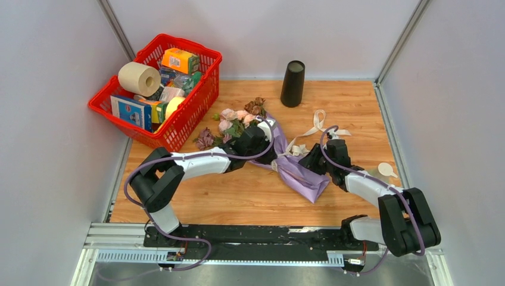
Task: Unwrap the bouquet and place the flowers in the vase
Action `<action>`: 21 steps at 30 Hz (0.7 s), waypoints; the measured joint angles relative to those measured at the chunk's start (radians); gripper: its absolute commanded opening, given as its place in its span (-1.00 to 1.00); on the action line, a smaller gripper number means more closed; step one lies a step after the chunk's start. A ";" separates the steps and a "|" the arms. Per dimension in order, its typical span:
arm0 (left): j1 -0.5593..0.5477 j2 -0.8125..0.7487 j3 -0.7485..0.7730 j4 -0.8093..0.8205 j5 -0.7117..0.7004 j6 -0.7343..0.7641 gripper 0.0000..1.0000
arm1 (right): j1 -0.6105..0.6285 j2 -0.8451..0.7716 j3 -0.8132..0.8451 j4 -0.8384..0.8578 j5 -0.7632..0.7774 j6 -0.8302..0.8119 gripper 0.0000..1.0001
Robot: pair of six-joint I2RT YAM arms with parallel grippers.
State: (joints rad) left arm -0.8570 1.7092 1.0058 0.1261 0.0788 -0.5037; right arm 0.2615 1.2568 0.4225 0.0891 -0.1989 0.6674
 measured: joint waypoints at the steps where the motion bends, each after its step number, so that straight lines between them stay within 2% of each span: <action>1: 0.000 -0.006 -0.009 -0.004 -0.007 -0.004 -0.99 | 0.000 0.000 0.000 -0.001 -0.001 0.000 -0.15; 5: 0.000 -0.045 -0.054 -0.008 -0.017 -0.019 -1.00 | 0.000 -0.010 0.026 -0.038 -0.032 -0.047 0.07; 13: 0.000 -0.048 -0.069 0.005 -0.006 -0.050 -1.00 | 0.000 -0.078 0.203 -0.149 -0.063 -0.233 0.22; 21: 0.002 -0.048 -0.071 0.008 -0.009 -0.076 -1.00 | 0.000 0.072 0.284 -0.182 -0.181 -0.360 0.35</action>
State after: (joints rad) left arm -0.8555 1.6608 0.9344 0.1345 0.0700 -0.5793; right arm 0.2615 1.3285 0.7063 -0.0933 -0.3798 0.3069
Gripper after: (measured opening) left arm 0.008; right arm 0.657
